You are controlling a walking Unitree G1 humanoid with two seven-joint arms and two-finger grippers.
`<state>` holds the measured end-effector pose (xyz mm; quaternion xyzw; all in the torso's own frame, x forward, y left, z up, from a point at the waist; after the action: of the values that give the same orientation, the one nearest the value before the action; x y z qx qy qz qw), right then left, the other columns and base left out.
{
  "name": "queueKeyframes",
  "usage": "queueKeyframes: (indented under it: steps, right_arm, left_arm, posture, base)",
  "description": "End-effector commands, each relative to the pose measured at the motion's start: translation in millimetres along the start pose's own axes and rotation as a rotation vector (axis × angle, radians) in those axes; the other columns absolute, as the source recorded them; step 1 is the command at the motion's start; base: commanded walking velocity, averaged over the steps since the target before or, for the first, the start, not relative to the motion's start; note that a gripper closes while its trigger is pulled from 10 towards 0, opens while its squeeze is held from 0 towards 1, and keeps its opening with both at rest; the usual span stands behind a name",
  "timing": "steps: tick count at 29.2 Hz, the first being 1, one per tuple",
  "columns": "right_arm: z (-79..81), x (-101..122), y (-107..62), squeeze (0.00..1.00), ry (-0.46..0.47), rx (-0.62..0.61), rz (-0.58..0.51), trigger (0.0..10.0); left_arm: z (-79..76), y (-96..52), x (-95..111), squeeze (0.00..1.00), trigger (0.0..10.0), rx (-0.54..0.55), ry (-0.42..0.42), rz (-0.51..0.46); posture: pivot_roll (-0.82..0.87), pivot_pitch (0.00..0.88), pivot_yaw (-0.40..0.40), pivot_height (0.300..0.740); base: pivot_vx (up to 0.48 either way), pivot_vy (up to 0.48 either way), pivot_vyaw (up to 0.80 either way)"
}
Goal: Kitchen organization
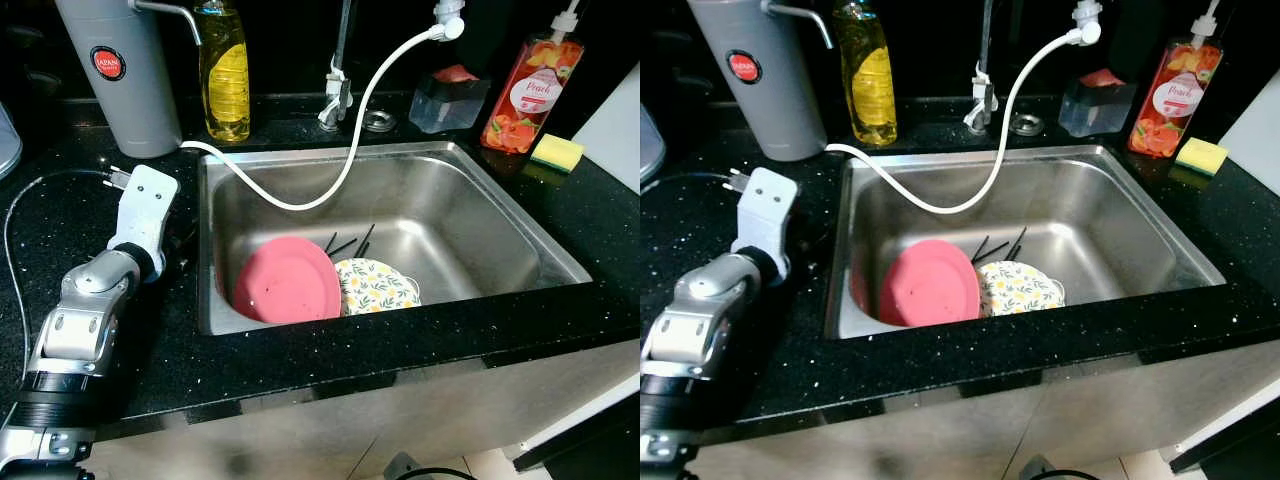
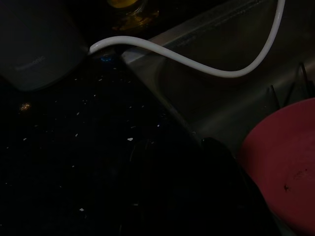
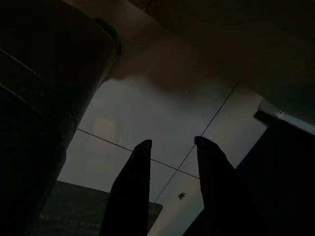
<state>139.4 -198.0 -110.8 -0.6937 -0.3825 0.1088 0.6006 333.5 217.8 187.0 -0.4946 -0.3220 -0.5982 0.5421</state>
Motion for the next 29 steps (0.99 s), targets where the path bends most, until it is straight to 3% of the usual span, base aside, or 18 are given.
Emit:
queueKeyframes:
  steps: [1,29]
  right_arm:
    - [-0.1,-1.1,-0.2,0.0,0.003,0.001,0.003,10.0]
    - [-1.0,-2.0,-0.5,0.0,-0.024,0.007,0.003,10.0]
  left_arm:
    - [1.1,1.7,1.7,0.0,10.0,0.002,0.014,-0.001]
    - [-0.9,0.6,1.2,0.0,10.0,0.001,0.01,-0.003]
  posture:
    - [0.12,0.015,-0.032,0.74]
    - [0.12,0.007,-0.038,0.74]
  base:
    - [0.0,0.0,0.0]
    - [0.0,0.0,0.0]
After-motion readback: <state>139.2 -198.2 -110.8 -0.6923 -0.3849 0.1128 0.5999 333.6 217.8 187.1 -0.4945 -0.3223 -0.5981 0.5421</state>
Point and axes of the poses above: a point about 5 cm out from each wrist's last joint towards the gripper, its own y axis pointing out of the wrist towards the gripper, its own x axis along the axis of the wrist's last joint, z = x × y, the point moved 1 cm from there along y, pointing out of the wrist towards the gripper, and after that the axes turned 1 degree about y, right-handed, at the moved point
